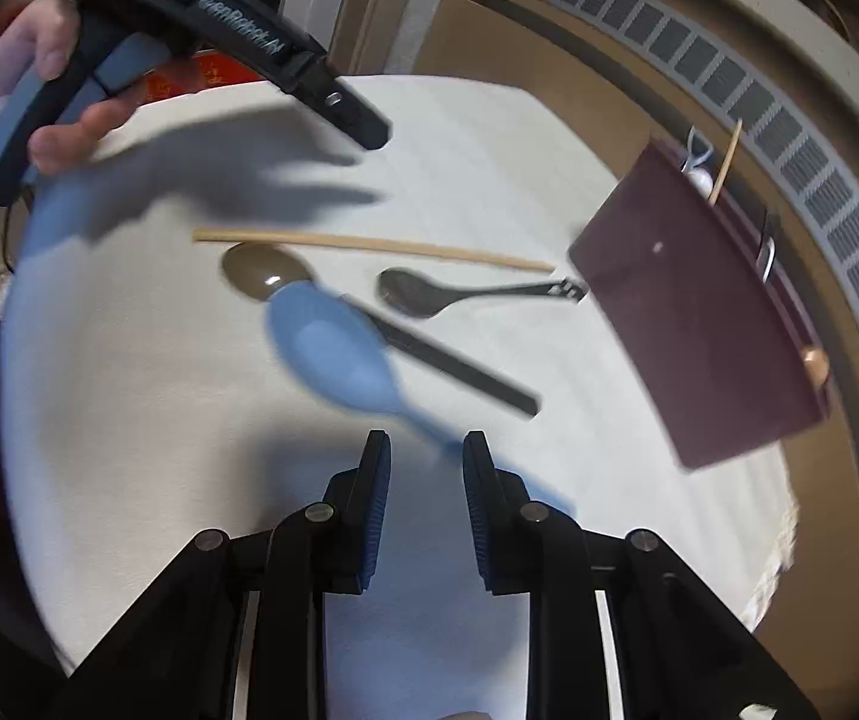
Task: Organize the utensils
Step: 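Grasp the light blue plastic spoon with the right tool while the left tool reaches toward the chopstick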
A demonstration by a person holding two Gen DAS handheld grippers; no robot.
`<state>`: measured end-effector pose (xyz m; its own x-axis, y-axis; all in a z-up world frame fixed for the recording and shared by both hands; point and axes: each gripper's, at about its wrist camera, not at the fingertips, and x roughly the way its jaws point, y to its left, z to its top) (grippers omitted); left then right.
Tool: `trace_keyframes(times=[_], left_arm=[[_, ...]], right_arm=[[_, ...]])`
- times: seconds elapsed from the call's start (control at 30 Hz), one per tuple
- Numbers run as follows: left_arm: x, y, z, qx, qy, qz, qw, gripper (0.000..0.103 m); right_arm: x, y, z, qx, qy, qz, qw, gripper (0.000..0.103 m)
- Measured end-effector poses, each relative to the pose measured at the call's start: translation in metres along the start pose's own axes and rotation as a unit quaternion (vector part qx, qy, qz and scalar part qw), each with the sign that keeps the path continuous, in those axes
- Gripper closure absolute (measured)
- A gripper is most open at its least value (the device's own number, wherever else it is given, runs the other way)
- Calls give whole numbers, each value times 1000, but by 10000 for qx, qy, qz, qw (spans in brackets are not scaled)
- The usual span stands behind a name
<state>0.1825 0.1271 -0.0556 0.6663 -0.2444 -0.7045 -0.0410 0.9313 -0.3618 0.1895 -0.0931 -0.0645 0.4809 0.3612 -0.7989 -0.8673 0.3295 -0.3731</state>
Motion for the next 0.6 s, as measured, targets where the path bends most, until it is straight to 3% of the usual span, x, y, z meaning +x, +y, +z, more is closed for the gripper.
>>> trace_keyframes(times=[0.07, 0.13, 0.23, 0.33, 0.47, 0.6], left_arm=[[4, -4, 0, 52, 82, -132, 9999, 67], [11, -12, 0, 207, 234, -221, 9993, 67], [25, -30, 1, 613, 433, -134, 9971, 67], [38, -42, 4, 894, 580, 8, 9943, 67], [55, -53, 9, 1139, 711, 293, 9905, 67], [58, -53, 12, 1097, 689, 332, 9910, 67]], right_arm=[[3, -24, 3, 522, -130, 276, 9982, 81], [10, -62, 2, 1488, -231, 570, 9870, 81], [23, -101, -11, 2535, -106, 300, 9668, 81], [32, -116, -28, 2887, 127, 278, 9569, 81], [28, -107, -44, 2927, 327, 372, 9549, 79], [10, -80, -45, 2638, 217, 1178, 9571, 79]])
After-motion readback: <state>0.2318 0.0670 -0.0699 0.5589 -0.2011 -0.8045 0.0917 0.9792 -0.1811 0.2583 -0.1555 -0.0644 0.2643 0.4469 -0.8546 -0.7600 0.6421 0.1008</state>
